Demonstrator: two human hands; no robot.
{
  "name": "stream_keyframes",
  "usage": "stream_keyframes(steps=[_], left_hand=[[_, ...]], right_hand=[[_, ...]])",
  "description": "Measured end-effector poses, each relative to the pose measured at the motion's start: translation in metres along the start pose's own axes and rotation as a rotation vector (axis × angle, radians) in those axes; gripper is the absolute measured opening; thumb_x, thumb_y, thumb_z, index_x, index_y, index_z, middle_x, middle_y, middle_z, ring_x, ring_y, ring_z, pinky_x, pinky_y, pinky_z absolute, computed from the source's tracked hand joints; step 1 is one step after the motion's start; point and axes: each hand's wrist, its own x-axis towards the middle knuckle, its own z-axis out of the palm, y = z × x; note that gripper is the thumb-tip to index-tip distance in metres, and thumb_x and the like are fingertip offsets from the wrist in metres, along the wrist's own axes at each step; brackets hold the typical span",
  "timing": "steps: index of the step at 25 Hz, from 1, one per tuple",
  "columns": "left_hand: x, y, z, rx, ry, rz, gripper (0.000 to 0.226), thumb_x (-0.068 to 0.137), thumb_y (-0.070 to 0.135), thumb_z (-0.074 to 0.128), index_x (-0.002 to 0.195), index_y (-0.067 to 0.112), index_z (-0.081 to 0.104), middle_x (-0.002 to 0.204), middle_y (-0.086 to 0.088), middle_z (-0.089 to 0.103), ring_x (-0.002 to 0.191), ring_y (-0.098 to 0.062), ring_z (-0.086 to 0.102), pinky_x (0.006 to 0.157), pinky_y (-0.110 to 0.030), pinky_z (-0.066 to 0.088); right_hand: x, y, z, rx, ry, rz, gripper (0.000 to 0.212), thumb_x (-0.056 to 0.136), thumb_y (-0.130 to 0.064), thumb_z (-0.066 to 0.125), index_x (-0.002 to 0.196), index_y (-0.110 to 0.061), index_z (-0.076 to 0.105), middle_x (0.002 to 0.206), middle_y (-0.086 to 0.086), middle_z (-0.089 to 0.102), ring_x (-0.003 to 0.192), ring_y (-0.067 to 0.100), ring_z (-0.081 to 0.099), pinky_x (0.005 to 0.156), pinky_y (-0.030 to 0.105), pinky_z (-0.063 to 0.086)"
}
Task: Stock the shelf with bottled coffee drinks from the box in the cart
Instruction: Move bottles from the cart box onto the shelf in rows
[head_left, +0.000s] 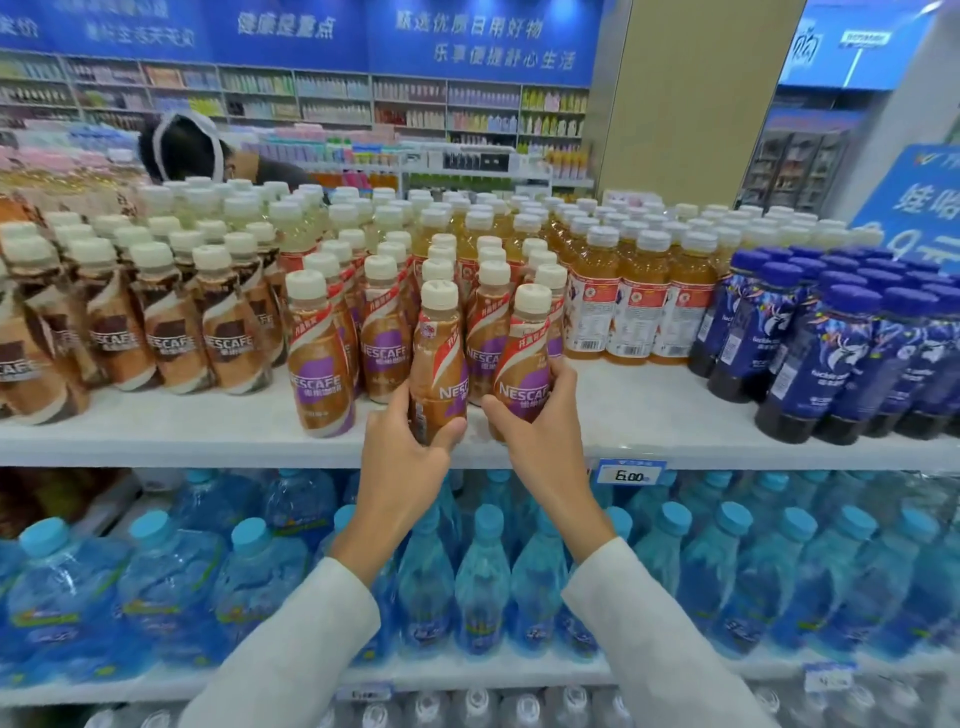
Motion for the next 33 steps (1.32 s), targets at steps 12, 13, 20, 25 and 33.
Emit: stream_keyframes(steps=[12, 13, 20, 25, 33], left_hand=[[-0.001, 0.010, 0.002, 0.006, 0.130, 0.000, 0.085, 0.062, 0.058, 0.092, 0.122, 0.032, 0.038, 0.119, 0.008, 0.052, 0.104, -0.006, 0.057, 0.082, -0.018, 0.050], [0.001, 0.008, 0.000, 0.004, 0.118, -0.007, 0.081, 0.063, 0.055, 0.093, 0.119, 0.033, 0.038, 0.116, 0.010, 0.054, 0.101, -0.003, 0.059, 0.078, -0.014, 0.048], [0.008, -0.006, -0.018, -0.129, -0.092, -0.053, 0.053, 0.089, 0.021, 0.080, 0.125, 0.036, 0.044, 0.116, 0.028, 0.057, 0.101, 0.024, 0.056, 0.082, -0.004, 0.047], [0.001, -0.005, -0.012, -0.061, -0.032, 0.008, 0.063, 0.085, 0.035, 0.083, 0.136, 0.030, 0.048, 0.127, 0.013, 0.053, 0.110, -0.003, 0.060, 0.089, -0.016, 0.049], [-0.007, 0.002, -0.006, -0.021, 0.099, 0.035, 0.070, 0.081, 0.037, 0.086, 0.141, 0.022, 0.053, 0.120, 0.010, 0.051, 0.111, -0.012, 0.060, 0.092, -0.025, 0.054]], right_hand=[[-0.011, 0.006, -0.016, -0.024, -0.007, 0.032, 0.075, 0.082, -0.028, 0.082, 0.146, -0.032, 0.042, 0.128, -0.020, 0.060, 0.107, -0.017, 0.057, 0.083, 0.008, 0.051], [-0.010, 0.006, -0.017, -0.034, -0.016, 0.034, 0.072, 0.084, -0.028, 0.080, 0.146, -0.031, 0.043, 0.126, -0.021, 0.059, 0.107, -0.016, 0.057, 0.083, 0.009, 0.050], [-0.011, 0.010, -0.019, -0.061, -0.036, 0.018, 0.067, 0.088, -0.029, 0.078, 0.145, -0.033, 0.042, 0.131, -0.016, 0.058, 0.116, -0.004, 0.056, 0.097, 0.023, 0.050], [-0.012, 0.009, -0.018, -0.093, -0.035, -0.004, 0.068, 0.088, -0.031, 0.078, 0.145, -0.030, 0.042, 0.131, -0.015, 0.058, 0.112, -0.008, 0.055, 0.094, 0.019, 0.048], [-0.016, 0.005, -0.001, -0.057, -0.039, -0.019, 0.056, 0.084, -0.025, 0.082, 0.129, -0.034, 0.049, 0.116, -0.022, 0.062, 0.101, -0.018, 0.058, 0.079, 0.004, 0.049]])
